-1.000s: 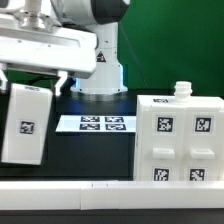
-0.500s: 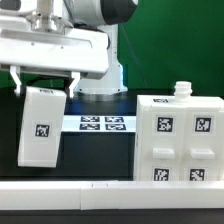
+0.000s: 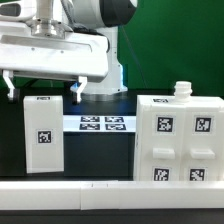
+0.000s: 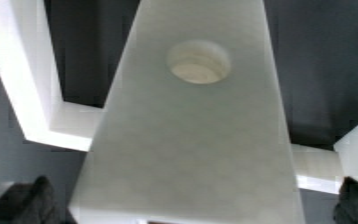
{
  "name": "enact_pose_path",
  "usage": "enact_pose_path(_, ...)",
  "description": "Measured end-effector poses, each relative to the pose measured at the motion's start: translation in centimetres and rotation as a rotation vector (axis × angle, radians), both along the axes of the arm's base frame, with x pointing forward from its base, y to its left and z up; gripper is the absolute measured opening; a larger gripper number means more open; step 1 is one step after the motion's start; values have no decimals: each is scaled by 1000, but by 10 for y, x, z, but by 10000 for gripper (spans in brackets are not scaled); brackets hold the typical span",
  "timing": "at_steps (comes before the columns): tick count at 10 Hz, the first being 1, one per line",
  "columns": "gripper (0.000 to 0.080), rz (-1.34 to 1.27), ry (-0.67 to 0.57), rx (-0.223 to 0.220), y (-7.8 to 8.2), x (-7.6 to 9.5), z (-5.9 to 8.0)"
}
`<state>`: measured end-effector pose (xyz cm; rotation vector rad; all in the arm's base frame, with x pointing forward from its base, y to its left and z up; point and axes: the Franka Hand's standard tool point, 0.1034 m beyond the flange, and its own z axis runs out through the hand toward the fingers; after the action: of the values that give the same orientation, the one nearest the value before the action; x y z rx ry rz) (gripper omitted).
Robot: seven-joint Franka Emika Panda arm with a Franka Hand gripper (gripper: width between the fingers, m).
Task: Assemble cabinet
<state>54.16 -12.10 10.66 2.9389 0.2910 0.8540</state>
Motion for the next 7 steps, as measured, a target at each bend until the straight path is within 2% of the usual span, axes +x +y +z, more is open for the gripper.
enact_pose_path(2,796,0,1,1,0,0,0)
enact_pose_path(3,797,0,58,35,3,2,0)
enact_pose_path(5,795,23,128,68,7,21,21)
enact_pose_path(6,795,43,178,88,10,28,26)
enact_pose_path(7,795,46,244,117,14,30,24)
